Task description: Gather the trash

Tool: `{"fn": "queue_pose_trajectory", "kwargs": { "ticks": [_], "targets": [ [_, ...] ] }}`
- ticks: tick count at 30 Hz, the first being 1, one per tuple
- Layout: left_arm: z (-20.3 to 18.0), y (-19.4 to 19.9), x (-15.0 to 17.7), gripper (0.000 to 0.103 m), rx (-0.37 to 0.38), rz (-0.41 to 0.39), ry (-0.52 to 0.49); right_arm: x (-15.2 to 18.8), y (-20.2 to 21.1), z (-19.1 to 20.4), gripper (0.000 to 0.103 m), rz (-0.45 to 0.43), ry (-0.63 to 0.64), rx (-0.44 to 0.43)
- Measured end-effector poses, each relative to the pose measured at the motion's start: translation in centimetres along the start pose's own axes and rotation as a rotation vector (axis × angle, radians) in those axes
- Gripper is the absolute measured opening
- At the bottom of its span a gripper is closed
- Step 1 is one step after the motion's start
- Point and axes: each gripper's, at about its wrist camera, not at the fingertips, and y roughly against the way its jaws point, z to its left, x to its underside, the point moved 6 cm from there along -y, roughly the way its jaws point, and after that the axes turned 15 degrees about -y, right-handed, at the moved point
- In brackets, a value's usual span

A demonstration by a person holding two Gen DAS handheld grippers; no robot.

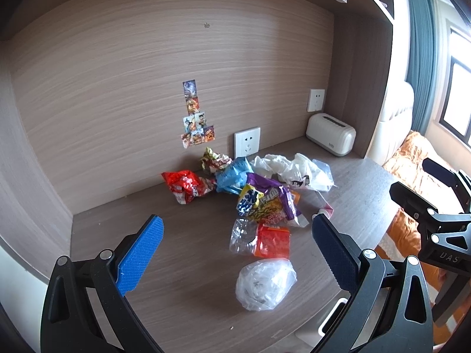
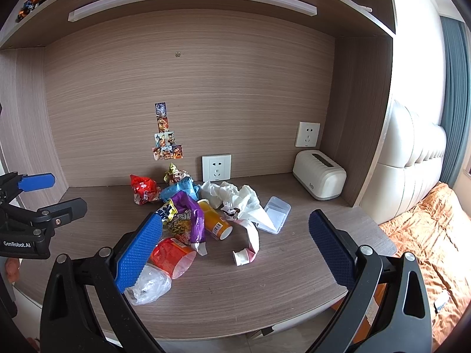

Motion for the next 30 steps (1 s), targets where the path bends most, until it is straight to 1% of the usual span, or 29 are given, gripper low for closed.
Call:
{"fn": "queue_pose_trajectory", "kwargs": {
  "ticks": [11, 15, 19, 21, 23, 26, 28, 30],
  "targets": [
    [-0.2, -0.3, 0.3, 0.099, 0.001, 0.007, -0.002, 0.1, -0.4, -0.2, 0.099, 0.009, -0.004, -0.003],
    [-0.6, -0.9, 0.7, 0.099, 0.014, 0.019, -0.009, 0.4, -1.1, -0.1, 0.099, 0.026, 0.0, -0.006],
    [-1.0, -2.3, 1.4, 0.099, 0.038, 0.049, -0.013, 0.6, -2.2, 0.3, 0.099, 0.04, 0.023, -0.01],
    [-1.1, -3.3, 2.1, 0.099, 0.054, 0.068, -0.017, 0.8, -3.0, 0.5, 0.099, 0.053, 0.031, -0.015],
    [-1.3, -4.4, 2.8, 0.099, 0.052, 0.092, -0.028, 1.1, -4.0, 0.7, 0.099, 0.067, 0.035, -0.028],
    [-2.3, -6.4, 4.1, 0.099, 0.083, 0.128, -0.07, 1.8, -6.2, 1.2, 0.099, 0.101, 0.073, -0.052],
    [-3.0, -7.8, 5.0, 0.099, 0.092, 0.135, -0.101, 2.2, -7.8, 1.8, 0.099, 0.128, 0.094, -0.081],
    [-3.8, -9.4, 6.0, 0.099, 0.113, 0.166, -0.129, 2.8, -10.0, 2.4, 0.099, 0.169, 0.102, -0.127]
  ]
}}
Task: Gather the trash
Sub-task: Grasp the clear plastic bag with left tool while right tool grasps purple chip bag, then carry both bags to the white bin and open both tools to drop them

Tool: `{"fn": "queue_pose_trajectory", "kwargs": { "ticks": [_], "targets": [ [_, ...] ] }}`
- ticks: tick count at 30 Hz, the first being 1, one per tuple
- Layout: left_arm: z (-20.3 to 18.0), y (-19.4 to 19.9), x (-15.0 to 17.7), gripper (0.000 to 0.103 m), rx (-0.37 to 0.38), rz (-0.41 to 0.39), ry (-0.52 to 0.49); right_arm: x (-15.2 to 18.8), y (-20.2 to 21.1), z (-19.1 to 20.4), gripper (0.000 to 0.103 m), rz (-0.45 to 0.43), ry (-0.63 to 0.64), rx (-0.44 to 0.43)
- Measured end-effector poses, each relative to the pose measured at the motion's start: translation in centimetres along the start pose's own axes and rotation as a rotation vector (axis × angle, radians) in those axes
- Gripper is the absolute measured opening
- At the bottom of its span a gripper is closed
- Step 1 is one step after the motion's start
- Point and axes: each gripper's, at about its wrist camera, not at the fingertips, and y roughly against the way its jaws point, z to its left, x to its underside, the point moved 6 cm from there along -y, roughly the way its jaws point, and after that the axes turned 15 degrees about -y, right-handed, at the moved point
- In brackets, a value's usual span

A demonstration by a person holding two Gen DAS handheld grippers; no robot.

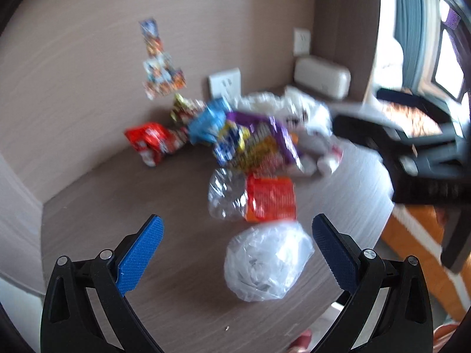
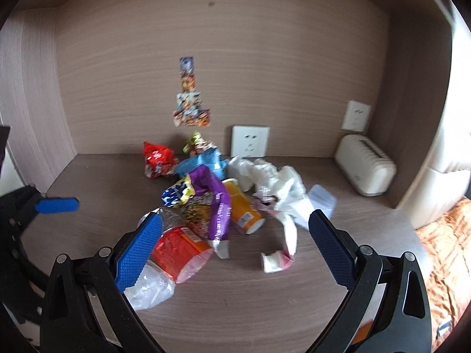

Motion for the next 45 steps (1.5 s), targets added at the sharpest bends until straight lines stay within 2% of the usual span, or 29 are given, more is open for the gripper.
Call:
{"fn": "queue_pose_trajectory", "kwargs": {
  "ticks": [2, 7, 9, 10, 11, 12, 13, 14, 16, 18, 26, 29, 32, 35, 38, 45],
  "targets": [
    [-0.4, -1.6, 0.5, 0.099, 0.002, 0.014, -0.021, 0.2, -2.2, 0.4, 0.099, 0.038, 0.012, -0.025],
    [-1.2, -5.0, 1.2, 0.097, 0.077, 0.038, -0.074, 1.1, -8.2, 0.9, 0.099, 0.127, 0.017, -0.014],
    [-1.6, -5.8, 1.5, 0.092, 0.096, 0.049, -0.101, 1.5, -10.1, 0.8, 0.099, 0.167, -0.008, -0.02],
    [-1.9, -6.1, 1.5, 0.081, 0.125, 0.046, -0.108, 1.6, -10.7, 0.8, 0.097, 0.176, -0.02, -0.03],
    [-2.1, -6.5, 1.6, 0.072, 0.154, 0.048, -0.11, 1.7, -11.3, 0.9, 0.086, 0.187, -0.031, -0.043],
    [-2.3, -6.7, 1.7, 0.067, 0.172, 0.053, -0.111, 1.8, -11.6, 0.9, 0.063, 0.197, -0.033, -0.045],
    [-2.6, -7.0, 1.8, 0.055, 0.205, 0.056, -0.117, 1.9, -12.0, 1.0, 0.046, 0.214, -0.031, -0.051],
    [-2.8, -7.2, 1.8, 0.049, 0.216, 0.054, -0.12, 2.2, -12.5, 1.1, 0.033, 0.245, -0.043, -0.07],
    [-3.3, -7.4, 1.8, 0.04, 0.23, 0.054, -0.131, 2.0, -12.5, 1.3, 0.027, 0.252, -0.062, -0.082],
    [-3.3, -7.1, 1.6, 0.036, 0.211, 0.042, -0.138, 1.7, -12.0, 1.7, 0.017, 0.234, -0.061, -0.079],
    [-1.5, -4.0, -0.1, 0.035, 0.173, 0.005, -0.148, -2.6, -5.7, 1.0, 0.017, 0.093, -0.17, -0.148],
    [-1.2, -2.3, -1.4, 0.035, 0.182, -0.023, -0.147, -3.5, -3.0, 0.0, 0.017, 0.048, -0.193, -0.128],
    [-2.7, -1.0, -2.7, 0.035, 0.21, -0.058, -0.175, -3.6, 0.1, -1.9, 0.017, 0.005, -0.224, -0.093],
    [-5.8, 0.4, -4.0, 0.035, 0.245, -0.093, -0.237, -2.4, 3.3, -4.3, 0.017, -0.023, -0.263, -0.034],
    [-9.6, 1.1, -5.0, 0.035, 0.312, -0.118, -0.301, -0.6, 6.3, -7.2, 0.017, -0.029, -0.315, 0.046],
    [-20.6, 1.2, -5.8, 0.035, 0.516, -0.146, -0.473, 6.1, 13.2, -15.2, 0.017, -0.025, -0.466, 0.272]
  ]
}}
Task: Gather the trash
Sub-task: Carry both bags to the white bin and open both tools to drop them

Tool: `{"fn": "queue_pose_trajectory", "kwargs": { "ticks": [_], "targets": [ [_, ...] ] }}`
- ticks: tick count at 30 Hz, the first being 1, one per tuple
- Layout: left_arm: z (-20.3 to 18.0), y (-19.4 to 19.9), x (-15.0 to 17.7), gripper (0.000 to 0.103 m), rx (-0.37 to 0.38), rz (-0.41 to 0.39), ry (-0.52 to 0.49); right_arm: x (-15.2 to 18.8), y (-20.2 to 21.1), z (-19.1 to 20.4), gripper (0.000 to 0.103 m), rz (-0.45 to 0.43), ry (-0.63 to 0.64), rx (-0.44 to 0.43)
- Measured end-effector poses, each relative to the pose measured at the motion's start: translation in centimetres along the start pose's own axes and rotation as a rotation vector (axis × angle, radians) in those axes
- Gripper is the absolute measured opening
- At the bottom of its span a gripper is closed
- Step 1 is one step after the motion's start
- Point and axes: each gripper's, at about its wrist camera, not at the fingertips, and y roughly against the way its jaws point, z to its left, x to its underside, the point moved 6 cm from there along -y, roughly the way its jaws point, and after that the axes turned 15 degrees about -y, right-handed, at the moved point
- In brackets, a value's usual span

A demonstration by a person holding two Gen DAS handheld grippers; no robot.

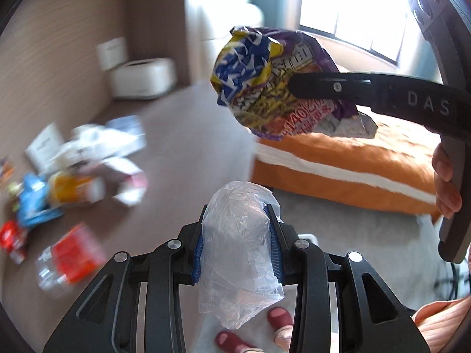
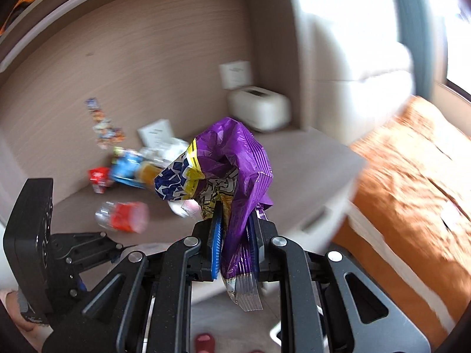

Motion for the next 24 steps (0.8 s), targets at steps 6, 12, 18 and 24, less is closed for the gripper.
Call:
{"fn": "queue_pose_trajectory", "kwargs": {
  "ticks": [6, 12, 18, 24],
  "targets": [
    [-7.8, -6.8, -1.2, 0.035, 0.175, 0.017, -0.134, 4.4, 0.8, -9.0, 0.018, 0.053, -0.115, 0.202],
    [-13.9, -18.1, 3.1, 0.035, 0.348, 0.129, -0.149, 12.8, -4.6, -18.0, 0.018, 0.212, -0.209, 0.329],
    [-19.0, -30.6, 9.8, 0.035, 0.468, 0.216, -0.108, 22.3, -14.0, -26.5, 0.018, 0.373, -0.303, 0.366],
    [-22.4, -40.9, 16.4, 0.046, 0.483, 0.289, -0.136, 32.4, -22.4, -34.2, 0.026, 0.488, -0.33, 0.4]
  ]
}}
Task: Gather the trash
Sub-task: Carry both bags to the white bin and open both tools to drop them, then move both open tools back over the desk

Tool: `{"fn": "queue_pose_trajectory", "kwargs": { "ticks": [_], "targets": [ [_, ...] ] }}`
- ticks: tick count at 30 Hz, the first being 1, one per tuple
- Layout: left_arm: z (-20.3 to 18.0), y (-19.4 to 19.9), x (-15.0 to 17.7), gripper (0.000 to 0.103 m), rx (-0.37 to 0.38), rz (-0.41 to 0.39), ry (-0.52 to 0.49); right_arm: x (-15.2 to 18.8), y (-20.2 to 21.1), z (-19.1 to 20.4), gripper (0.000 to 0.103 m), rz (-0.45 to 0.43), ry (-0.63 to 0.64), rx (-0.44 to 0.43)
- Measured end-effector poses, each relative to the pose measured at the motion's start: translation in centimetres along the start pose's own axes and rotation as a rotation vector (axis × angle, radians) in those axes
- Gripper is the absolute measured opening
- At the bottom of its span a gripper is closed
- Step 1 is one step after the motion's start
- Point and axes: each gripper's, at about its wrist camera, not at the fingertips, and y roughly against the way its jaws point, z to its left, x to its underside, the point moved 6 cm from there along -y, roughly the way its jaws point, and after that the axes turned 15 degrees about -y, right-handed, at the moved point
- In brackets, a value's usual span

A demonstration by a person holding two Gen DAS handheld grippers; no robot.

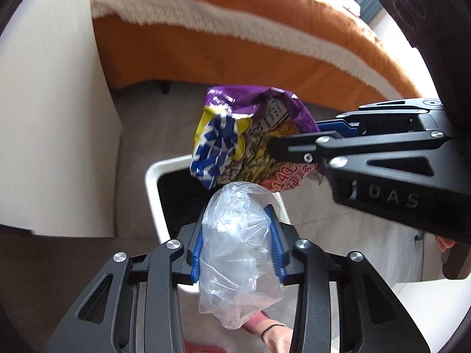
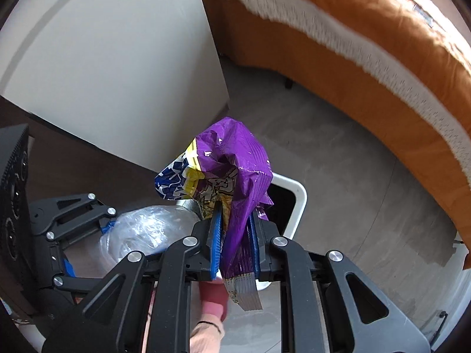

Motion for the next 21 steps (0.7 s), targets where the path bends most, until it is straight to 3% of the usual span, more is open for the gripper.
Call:
{"fn": "queue_pose_trajectory", "kwargs": {
  "ticks": [1, 2, 3, 7, 11, 16, 21],
  "targets": [
    [0.3, -1.3, 0.4, 0.075, 0.006, 0.008, 0.005, 0.5, -2.1, -0.5, 0.039, 0.031, -0.001, -0.008],
    [0.5, -2.9, 1.0, 0.098, 0.005, 0.024, 0.011, 0.9, -3.5, -0.9, 0.084, 0.053, -0.006, -0.023],
    [0.9, -3.8, 1.3, 0.098, -0.017, 0.025, 0.013, 1.4, -5.1, -1.6, 0.096, 0.07, -0.021, -0.028],
    [1.1, -6.3, 1.6, 0.098, -0.041, 0.058, 0.009, 2.7, -8.7, -3.4, 0.098, 0.106, -0.044, -0.019],
    [1.8, -6.1, 1.3, 0.098, -0.059, 0.05, 0.009, 2.9, -8.1, -3.8, 0.098, 0.081, -0.064, -0.015],
    [2.2, -2.5, -0.1, 0.098, -0.109, 0.045, -0.005, 0.7, -3.7, -2.3, 0.098, 0.026, -0.07, -0.03],
    [1.9, 4.2, -3.2, 0.098, -0.231, 0.029, -0.022, -1.3, 3.6, -0.5, 0.099, -0.072, -0.083, -0.066]
  ]
}}
